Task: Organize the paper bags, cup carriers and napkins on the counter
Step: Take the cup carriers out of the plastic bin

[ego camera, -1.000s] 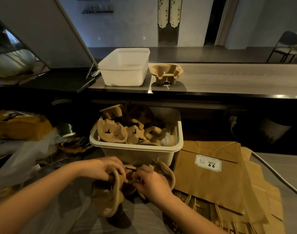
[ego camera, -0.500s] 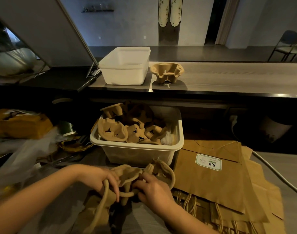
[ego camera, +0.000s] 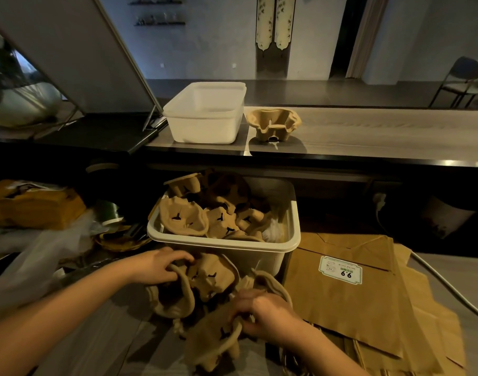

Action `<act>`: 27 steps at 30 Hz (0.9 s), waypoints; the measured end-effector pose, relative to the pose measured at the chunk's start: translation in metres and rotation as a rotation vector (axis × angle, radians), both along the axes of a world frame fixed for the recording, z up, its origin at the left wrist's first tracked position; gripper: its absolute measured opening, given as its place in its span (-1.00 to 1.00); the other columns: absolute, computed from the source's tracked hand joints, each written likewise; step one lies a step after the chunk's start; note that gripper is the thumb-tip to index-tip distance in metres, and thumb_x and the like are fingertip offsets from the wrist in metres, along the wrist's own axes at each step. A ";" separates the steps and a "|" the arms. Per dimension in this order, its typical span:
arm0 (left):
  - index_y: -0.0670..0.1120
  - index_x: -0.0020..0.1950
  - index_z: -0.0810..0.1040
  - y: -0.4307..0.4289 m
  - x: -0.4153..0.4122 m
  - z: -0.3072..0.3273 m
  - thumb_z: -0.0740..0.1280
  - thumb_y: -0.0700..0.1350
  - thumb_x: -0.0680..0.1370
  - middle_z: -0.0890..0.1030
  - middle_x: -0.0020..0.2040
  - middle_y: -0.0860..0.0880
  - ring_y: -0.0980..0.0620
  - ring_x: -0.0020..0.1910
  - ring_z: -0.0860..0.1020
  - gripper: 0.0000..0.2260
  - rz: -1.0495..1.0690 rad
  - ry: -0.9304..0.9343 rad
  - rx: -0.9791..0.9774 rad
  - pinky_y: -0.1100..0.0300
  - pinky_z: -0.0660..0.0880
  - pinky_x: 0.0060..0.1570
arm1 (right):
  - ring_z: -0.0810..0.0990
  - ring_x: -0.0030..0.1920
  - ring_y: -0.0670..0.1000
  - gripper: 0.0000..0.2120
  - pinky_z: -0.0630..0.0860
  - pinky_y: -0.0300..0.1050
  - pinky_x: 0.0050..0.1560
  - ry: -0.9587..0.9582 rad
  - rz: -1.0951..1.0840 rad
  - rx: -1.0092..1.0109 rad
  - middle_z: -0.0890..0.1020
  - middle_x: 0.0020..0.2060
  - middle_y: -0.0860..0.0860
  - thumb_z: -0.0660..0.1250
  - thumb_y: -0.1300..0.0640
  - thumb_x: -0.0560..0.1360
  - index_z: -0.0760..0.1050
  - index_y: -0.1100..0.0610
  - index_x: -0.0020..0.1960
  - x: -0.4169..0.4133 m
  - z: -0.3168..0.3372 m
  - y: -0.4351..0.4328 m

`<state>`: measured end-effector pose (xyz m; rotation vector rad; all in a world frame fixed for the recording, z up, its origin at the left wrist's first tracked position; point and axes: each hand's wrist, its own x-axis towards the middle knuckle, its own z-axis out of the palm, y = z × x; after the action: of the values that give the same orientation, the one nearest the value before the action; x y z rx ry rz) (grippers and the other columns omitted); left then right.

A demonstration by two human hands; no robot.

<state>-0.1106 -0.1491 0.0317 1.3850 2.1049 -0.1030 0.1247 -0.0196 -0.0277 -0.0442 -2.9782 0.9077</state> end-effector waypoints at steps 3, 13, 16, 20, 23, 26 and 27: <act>0.16 0.42 0.18 0.006 0.002 -0.010 0.27 -0.02 0.55 0.34 0.13 0.04 0.16 -0.06 0.44 -0.52 0.013 0.061 -0.011 0.30 0.44 -0.10 | 0.41 0.28 -0.06 -0.75 0.37 -0.26 0.20 -0.021 0.060 0.035 0.52 0.19 -0.02 0.25 0.17 0.51 0.55 0.06 0.16 0.003 -0.006 0.003; 0.06 0.52 -0.09 0.005 0.008 -0.031 0.39 0.05 0.46 0.17 0.48 -0.04 -0.04 0.44 0.21 -0.19 -0.046 0.197 -0.082 0.15 0.35 0.29 | 0.32 0.30 0.05 -0.66 0.39 0.08 0.28 -0.176 0.133 0.139 0.40 0.29 -0.03 0.28 0.26 0.52 0.48 0.02 0.26 0.011 -0.018 -0.004; 0.04 0.52 -0.07 0.007 0.013 -0.032 0.38 0.12 0.45 0.17 0.48 -0.03 -0.05 0.45 0.19 -0.18 -0.016 0.204 -0.068 0.08 0.29 0.35 | 0.16 0.45 0.06 -0.64 0.15 0.03 0.45 -0.216 0.208 0.207 0.28 0.42 -0.03 0.25 0.20 0.55 0.43 -0.01 0.33 0.014 -0.024 -0.008; -0.01 0.50 -0.02 0.009 0.024 -0.032 0.37 0.10 0.46 0.23 0.44 -0.06 -0.08 0.40 0.26 -0.23 0.095 0.091 -0.032 0.10 0.29 0.33 | 0.23 0.43 0.17 -0.58 0.20 0.11 0.42 -0.298 0.312 0.394 0.29 0.42 0.02 0.23 0.05 0.56 0.33 -0.08 0.41 0.025 -0.019 -0.018; 0.00 0.50 -0.01 0.013 0.029 -0.027 0.34 0.13 0.48 0.23 0.44 -0.07 -0.07 0.39 0.27 -0.26 0.140 0.056 -0.068 0.10 0.32 0.31 | 0.26 0.38 0.17 -0.61 0.32 0.21 0.33 -0.360 0.189 0.297 0.33 0.38 0.10 0.19 0.16 0.57 0.35 0.07 0.40 0.034 -0.011 -0.027; 0.03 0.53 -0.05 0.014 0.034 -0.008 0.27 0.14 0.53 0.15 0.50 -0.04 -0.05 0.44 0.22 -0.29 0.135 0.134 -0.145 0.08 0.28 0.37 | 0.28 0.32 0.08 -0.65 0.42 0.05 0.23 -0.242 0.100 0.273 0.37 0.32 0.05 0.19 0.16 0.57 0.43 0.10 0.34 0.031 0.004 -0.018; 0.04 0.53 -0.02 0.013 0.036 0.003 0.25 0.13 0.55 0.16 0.50 -0.02 -0.02 0.44 0.24 -0.34 0.114 0.151 -0.162 0.10 0.28 0.37 | 0.34 0.26 0.05 -0.68 0.46 -0.04 0.14 -0.147 0.050 0.242 0.42 0.25 0.02 0.18 0.12 0.56 0.47 0.09 0.29 0.030 0.011 -0.015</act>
<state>-0.0745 -0.1360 0.0348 1.1917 2.2401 -0.3336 0.1551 -0.0347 -0.0170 -0.0328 -3.2160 0.5646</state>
